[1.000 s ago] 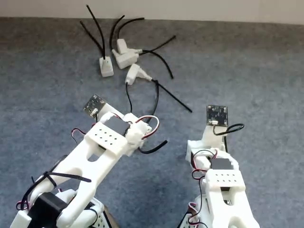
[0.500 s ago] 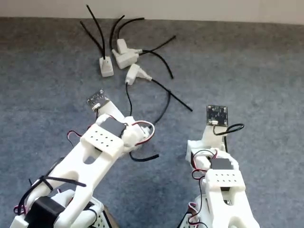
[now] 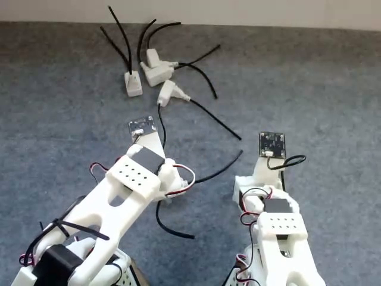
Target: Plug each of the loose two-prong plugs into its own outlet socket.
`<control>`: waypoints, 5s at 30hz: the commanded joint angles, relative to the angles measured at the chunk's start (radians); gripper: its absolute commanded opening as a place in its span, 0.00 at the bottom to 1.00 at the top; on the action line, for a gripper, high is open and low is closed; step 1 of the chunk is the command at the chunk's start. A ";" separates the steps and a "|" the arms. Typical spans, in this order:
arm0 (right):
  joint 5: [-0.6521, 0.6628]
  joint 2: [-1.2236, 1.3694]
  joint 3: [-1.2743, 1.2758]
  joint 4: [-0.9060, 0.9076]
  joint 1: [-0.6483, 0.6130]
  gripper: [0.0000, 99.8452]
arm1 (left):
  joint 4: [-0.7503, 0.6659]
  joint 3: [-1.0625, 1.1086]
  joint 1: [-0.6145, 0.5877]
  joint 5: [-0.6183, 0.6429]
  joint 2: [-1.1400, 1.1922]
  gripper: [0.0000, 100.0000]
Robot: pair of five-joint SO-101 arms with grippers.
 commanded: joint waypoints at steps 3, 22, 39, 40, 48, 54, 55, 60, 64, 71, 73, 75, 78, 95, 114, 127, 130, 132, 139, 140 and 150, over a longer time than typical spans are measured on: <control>-0.008 -0.015 -0.002 -0.019 0.005 0.01 | -0.092 0.038 -0.082 -0.155 0.028 0.01; -0.008 -0.016 -0.002 -0.019 0.005 0.01 | 0.457 -0.750 -0.148 -0.568 1.003 0.01; -0.008 -0.016 -0.002 -0.019 0.005 0.01 | 0.301 -0.750 -0.206 -0.664 0.960 0.01; -0.008 -0.016 -0.002 -0.019 0.005 0.01 | 0.270 -0.707 -0.208 -0.663 0.928 0.01; -0.008 -0.016 -0.002 -0.019 0.005 0.01 | 0.163 -0.538 -0.297 -0.589 0.826 0.01; -0.008 -0.016 -0.002 -0.019 0.005 0.01 | 0.172 -0.539 -0.344 -0.583 0.875 0.01; -0.008 -0.016 -0.002 -0.019 0.005 0.01 | 0.189 -0.542 -0.344 -0.583 0.888 0.01; -0.008 -0.016 -0.002 -0.019 0.005 0.01 | 0.272 -0.613 -0.343 -0.583 0.975 0.01; -0.008 -0.016 -0.002 -0.019 0.007 0.01 | 0.353 -0.740 -0.323 -0.585 1.059 0.01; -0.008 -0.018 -0.007 -0.019 0.047 0.01 | 0.416 -0.892 -0.165 -0.545 1.107 0.01; -0.008 -0.018 -0.012 -0.019 0.102 0.01 | 0.414 -0.931 -0.125 -0.508 1.101 0.01; -0.009 -0.018 -0.013 -0.019 0.163 0.01 | 0.414 -0.960 -0.084 -0.486 1.086 0.01; -0.014 -0.018 -0.031 -0.019 0.217 0.01 | 0.414 -0.974 -0.021 -0.456 1.047 0.01; -0.015 -0.018 -0.036 -0.019 0.239 0.01 | 0.405 -0.900 -0.019 -0.371 0.888 0.01; -0.015 -0.018 -0.038 -0.019 0.237 0.01 | 0.072 -0.553 -0.165 -0.152 0.771 0.01; -0.015 -0.018 -0.038 -0.019 0.237 0.01 | 0.522 -1.171 -0.185 -0.157 1.303 0.01; -0.015 -0.018 -0.038 -0.019 0.237 0.01 | 0.529 -1.201 -0.179 -0.204 1.336 0.01; -0.015 -0.018 -0.038 -0.019 0.239 0.01 | 0.528 -1.178 -0.177 -0.238 1.303 0.01; -0.015 -0.018 -0.038 -0.019 0.242 0.01 | 0.497 -1.155 -0.104 -0.242 1.260 0.01; -0.015 -0.018 -0.039 -0.019 0.242 0.01 | 0.491 -1.168 -0.081 -0.242 1.251 0.01; -0.012 -0.018 -0.114 -0.015 0.472 0.01 | 0.483 -1.423 0.131 -0.238 1.221 0.01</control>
